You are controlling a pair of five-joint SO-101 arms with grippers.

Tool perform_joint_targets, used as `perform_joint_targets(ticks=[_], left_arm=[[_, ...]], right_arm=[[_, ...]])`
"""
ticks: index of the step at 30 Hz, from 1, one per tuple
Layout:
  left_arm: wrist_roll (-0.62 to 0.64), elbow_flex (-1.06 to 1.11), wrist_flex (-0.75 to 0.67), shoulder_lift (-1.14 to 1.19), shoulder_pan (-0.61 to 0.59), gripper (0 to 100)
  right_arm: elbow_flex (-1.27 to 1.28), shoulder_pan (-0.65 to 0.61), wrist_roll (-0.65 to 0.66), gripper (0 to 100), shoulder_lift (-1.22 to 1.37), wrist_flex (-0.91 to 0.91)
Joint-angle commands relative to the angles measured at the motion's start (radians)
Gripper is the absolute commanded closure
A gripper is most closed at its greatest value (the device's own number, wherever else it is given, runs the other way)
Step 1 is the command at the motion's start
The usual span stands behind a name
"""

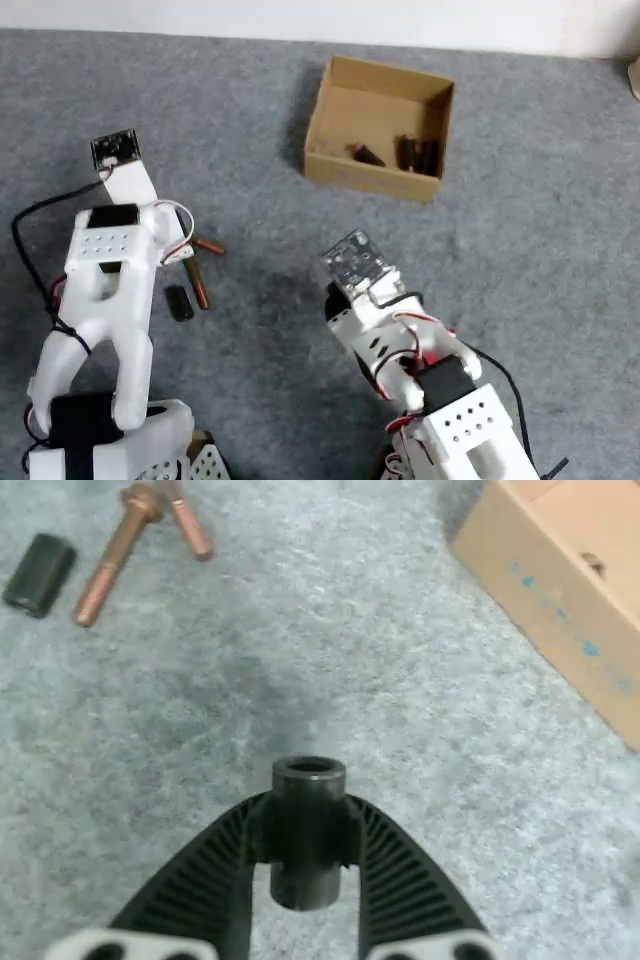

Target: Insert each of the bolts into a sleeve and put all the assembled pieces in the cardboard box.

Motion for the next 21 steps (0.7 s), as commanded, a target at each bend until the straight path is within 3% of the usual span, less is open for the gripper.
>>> perform_joint_targets(ticks=[1, 4, 8, 16, 21], left_arm=[[0.012, -0.056, 0.026, 0.004, 0.056, 88], [0.017, -0.022, 0.023, 0.004, 0.130, 81], [0.017, 0.025, 0.008, 0.004, 0.185, 81], [0.012, 0.140, -0.203, 0.004, 0.079, 81], [0.011, 0.156, -0.230, 0.005, 0.053, 81]], right_arm=[[-0.004, 0.062, -0.006, 99.4, -0.016, -0.051], [-0.002, 0.064, -0.006, 99.4, -0.016, -0.053], [-0.002, 0.064, -0.006, 99.4, -0.016, -0.053], [-0.002, 0.064, -0.006, 99.4, -0.016, -0.053], [-0.002, 0.064, -0.006, 99.4, -0.016, -0.053]])
